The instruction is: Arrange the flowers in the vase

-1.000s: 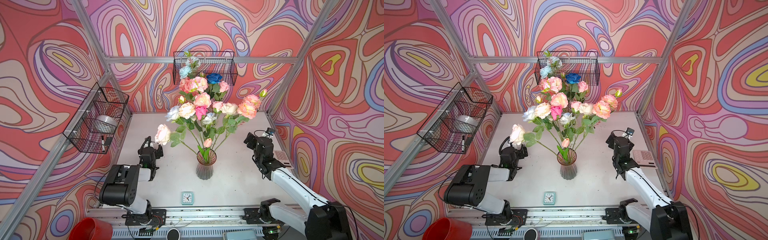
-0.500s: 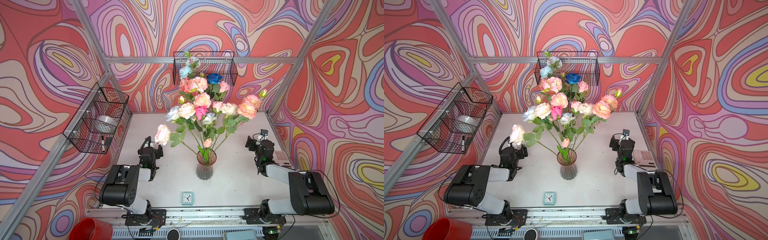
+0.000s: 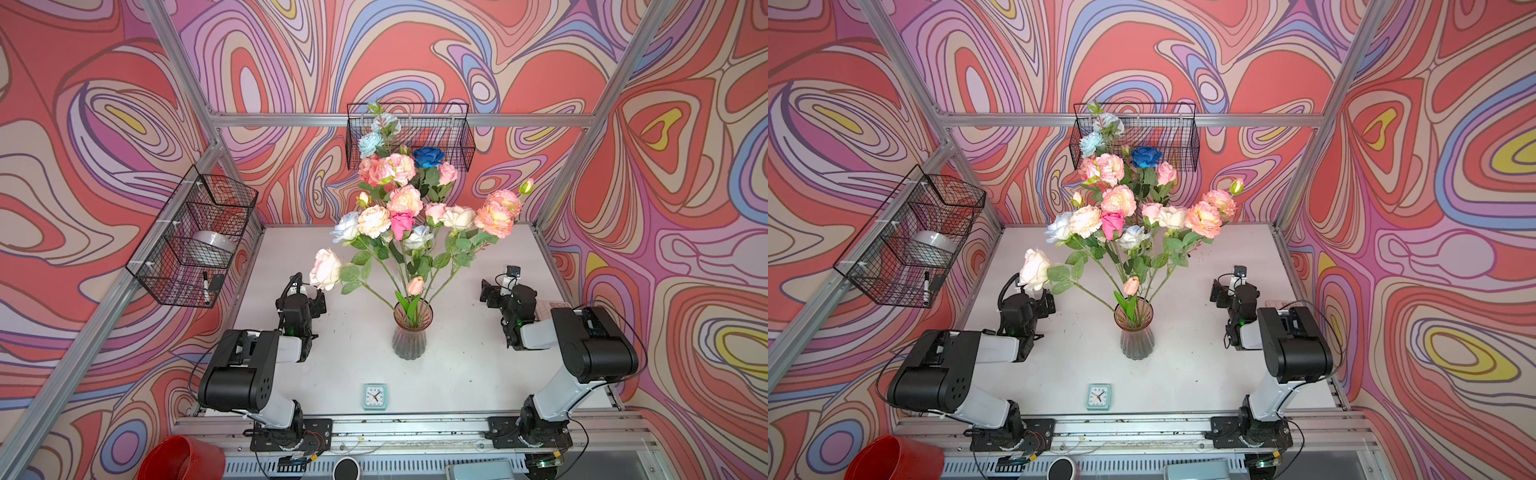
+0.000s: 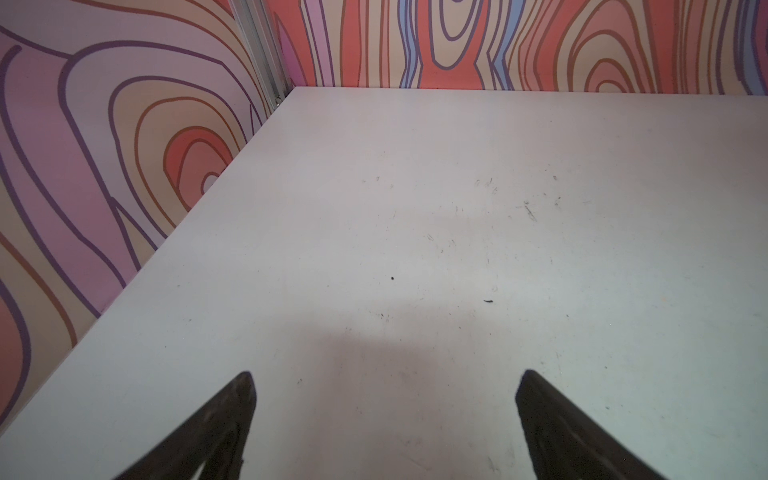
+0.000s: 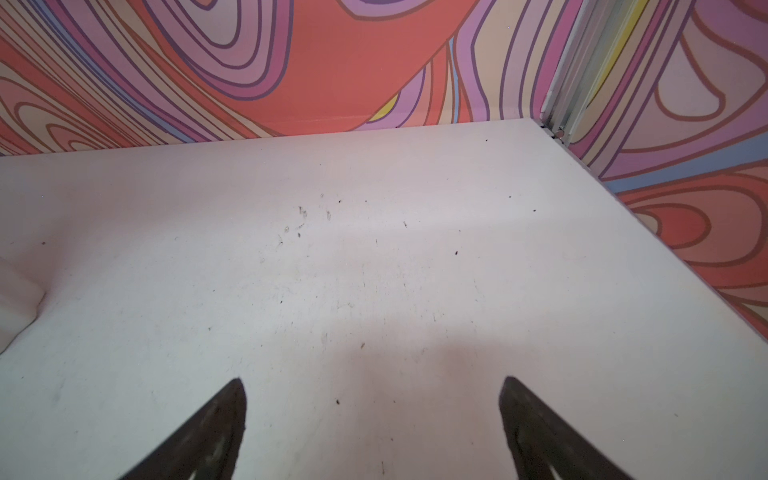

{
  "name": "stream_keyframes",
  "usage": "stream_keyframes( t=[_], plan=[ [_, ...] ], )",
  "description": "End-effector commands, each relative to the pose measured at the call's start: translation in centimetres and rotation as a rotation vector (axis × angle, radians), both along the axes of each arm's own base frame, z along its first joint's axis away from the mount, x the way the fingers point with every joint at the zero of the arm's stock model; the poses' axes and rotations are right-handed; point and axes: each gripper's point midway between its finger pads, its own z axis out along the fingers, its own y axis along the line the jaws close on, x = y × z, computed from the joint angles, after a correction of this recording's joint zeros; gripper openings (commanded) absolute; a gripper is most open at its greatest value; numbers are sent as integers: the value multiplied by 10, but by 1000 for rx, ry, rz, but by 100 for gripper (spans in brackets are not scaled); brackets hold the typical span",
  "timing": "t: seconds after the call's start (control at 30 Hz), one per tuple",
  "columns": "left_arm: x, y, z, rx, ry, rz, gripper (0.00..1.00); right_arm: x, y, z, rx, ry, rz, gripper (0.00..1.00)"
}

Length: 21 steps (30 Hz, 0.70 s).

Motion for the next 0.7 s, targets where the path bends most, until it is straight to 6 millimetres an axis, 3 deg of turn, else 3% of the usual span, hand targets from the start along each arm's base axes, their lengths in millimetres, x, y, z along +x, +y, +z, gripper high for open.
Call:
stream_keyframes(
  t=[0.0,0.67],
  plan=[
    [6,1,11,14,-39,4,100,6,-1,7,-2,-16,1,98],
    [6,1,11,14,-39,4,100,6,-2,7,-7,-18,-2,98]
  ],
)
